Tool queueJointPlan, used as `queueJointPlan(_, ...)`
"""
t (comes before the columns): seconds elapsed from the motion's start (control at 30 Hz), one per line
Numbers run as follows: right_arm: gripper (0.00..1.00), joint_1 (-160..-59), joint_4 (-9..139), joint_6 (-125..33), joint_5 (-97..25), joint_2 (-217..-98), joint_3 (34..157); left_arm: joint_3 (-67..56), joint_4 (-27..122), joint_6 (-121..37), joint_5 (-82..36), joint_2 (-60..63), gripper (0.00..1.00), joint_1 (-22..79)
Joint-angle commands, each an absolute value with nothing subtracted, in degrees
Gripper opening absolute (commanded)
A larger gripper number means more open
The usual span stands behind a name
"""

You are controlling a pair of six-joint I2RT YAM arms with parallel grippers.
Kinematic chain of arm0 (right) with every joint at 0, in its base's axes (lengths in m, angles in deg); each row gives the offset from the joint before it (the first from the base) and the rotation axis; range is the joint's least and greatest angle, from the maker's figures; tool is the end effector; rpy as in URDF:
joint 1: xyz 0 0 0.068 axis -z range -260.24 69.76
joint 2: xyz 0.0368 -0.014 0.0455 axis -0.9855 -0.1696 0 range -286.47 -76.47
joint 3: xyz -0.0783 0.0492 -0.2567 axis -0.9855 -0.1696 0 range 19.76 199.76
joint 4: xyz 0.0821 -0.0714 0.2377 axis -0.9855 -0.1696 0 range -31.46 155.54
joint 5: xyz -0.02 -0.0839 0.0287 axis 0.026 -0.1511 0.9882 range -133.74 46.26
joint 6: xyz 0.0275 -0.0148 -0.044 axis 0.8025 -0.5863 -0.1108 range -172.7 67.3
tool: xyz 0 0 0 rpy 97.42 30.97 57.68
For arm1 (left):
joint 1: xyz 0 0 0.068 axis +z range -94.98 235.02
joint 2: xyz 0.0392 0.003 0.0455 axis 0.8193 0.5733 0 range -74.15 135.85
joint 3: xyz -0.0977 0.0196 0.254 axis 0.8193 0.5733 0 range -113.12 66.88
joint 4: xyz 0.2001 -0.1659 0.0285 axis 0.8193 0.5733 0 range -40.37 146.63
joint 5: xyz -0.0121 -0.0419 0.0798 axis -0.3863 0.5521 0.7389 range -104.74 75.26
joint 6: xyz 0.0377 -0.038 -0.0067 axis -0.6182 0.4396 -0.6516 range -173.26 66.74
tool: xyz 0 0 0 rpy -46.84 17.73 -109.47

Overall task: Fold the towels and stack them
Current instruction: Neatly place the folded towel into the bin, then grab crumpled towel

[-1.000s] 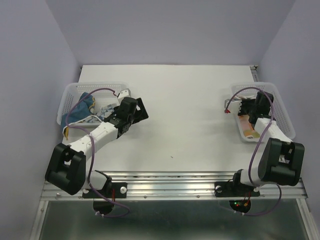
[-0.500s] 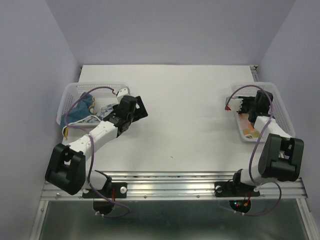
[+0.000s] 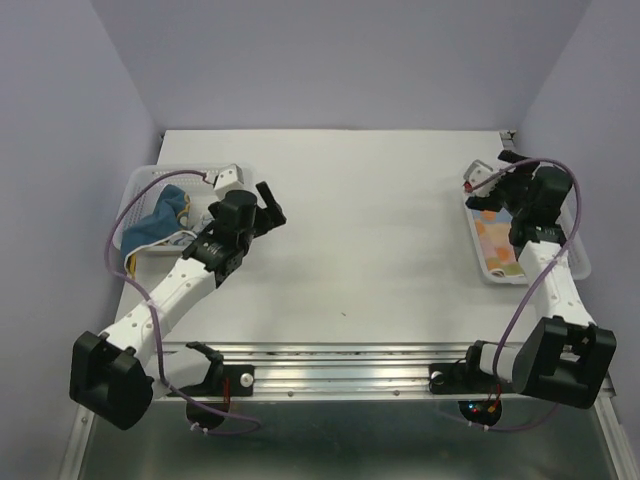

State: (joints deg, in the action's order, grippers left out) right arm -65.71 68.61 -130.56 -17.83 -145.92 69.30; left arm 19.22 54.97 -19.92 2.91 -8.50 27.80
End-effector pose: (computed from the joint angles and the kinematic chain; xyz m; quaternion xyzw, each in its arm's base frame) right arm 0.2745 -0.0552 0.3030 -0.5246 0.5958 -0.2945 0.5320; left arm 0.2378 -0.1102 0.2927 -0.1283 0.8199 -0.1631 0.5336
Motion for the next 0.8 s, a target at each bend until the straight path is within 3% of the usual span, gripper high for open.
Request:
queueJointPlan(0.0, 1.0, -68.53, 79.83, -93.9, -1.93, -144.5, 79.06, 14.94, 58.05, -19.34, 10.11, -12.97, 0.99, 28.74)
queueJointPlan(0.17, 1.0, -71.53, 92.63, -49.34, 4.86, -151.61, 91.02, 12.12, 64.73, -15.83, 13.02, -13.41, 0.99, 32.07)
queueJointPlan(0.23, 1.0, -75.12, 95.24, -36.25, -3.1, -153.98, 93.05, 12.12, 66.32, -14.68, 13.56, -13.5, 0.99, 35.14)
queueJointPlan(0.4, 1.0, -85.16, 84.19, -26.08, -23.23, -154.7, 91.22, 12.3, 67.29, -12.74, 13.91, -13.42, 0.99, 43.75)
queueJointPlan(0.5, 1.0, -92.77, 81.53, -23.87, -34.03, -152.94, 83.5, 10.28, 68.17, -13.18, 12.77, -10.61, 0.99, 50.0)
queueJointPlan(0.6, 1.0, -96.22, 79.52, -24.31, -37.32, -152.93, 76.46, 7.03, 69.58, -13.18, 14.07, -7.09, 0.99, 54.49)
queueJointPlan(0.77, 1.0, -98.43, 72.14, -26.85, -39.52, -156.01, 75.57, 4.3, 72.39, -11.16, 14.79, -3.57, 0.99, 65.1)
